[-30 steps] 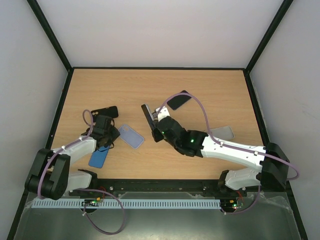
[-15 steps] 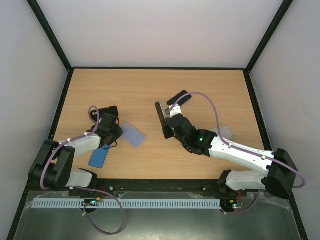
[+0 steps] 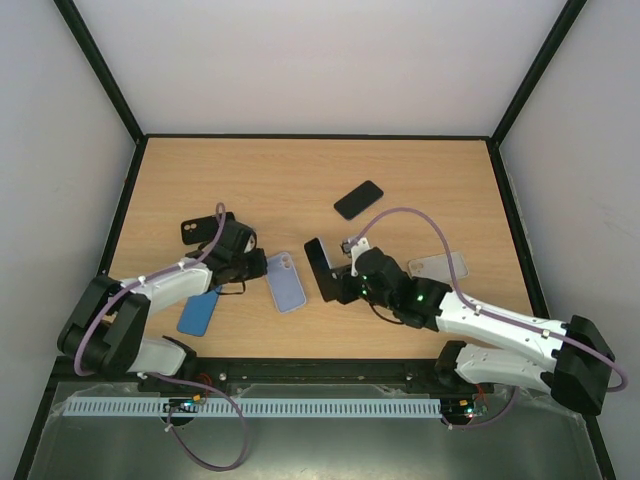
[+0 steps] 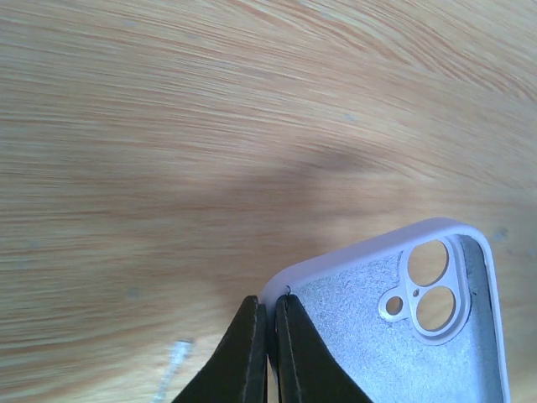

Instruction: Put the phone into the phone case

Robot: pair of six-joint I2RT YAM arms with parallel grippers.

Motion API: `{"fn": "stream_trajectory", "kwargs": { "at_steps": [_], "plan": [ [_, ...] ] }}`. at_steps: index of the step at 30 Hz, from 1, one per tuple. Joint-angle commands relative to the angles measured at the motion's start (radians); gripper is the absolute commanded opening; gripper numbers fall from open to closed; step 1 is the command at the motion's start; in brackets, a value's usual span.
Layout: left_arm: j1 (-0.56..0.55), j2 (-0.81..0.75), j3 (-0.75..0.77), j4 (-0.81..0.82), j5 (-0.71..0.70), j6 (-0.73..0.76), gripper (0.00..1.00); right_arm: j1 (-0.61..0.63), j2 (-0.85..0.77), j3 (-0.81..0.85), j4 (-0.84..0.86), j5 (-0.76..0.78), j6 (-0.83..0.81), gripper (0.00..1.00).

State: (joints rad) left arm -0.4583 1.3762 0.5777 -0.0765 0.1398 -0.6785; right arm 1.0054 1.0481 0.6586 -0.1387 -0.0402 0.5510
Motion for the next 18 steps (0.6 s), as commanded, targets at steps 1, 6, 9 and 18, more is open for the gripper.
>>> {"fn": "stream_trajectory", "kwargs": {
  "at_steps": [1, 6, 9, 18],
  "plan": [
    [-0.052, 0.005, 0.032, -0.041, 0.081, 0.13, 0.02, 0.002, -0.06, -0.091, 0.153, -0.15, 0.152, 0.02],
    [-0.097, 0.019, 0.029, 0.004, 0.134, 0.158, 0.02, 0.003, -0.047, -0.181, 0.286, -0.232, 0.309, 0.02],
    [-0.099, 0.039, 0.01, 0.057, 0.193, 0.153, 0.03, 0.003, -0.026, -0.191, 0.295, -0.188, 0.363, 0.02],
    [-0.092, 0.014, -0.026, 0.071, 0.185, 0.016, 0.36, 0.003, -0.031, -0.293, 0.489, -0.133, 0.554, 0.02]
  ]
}}
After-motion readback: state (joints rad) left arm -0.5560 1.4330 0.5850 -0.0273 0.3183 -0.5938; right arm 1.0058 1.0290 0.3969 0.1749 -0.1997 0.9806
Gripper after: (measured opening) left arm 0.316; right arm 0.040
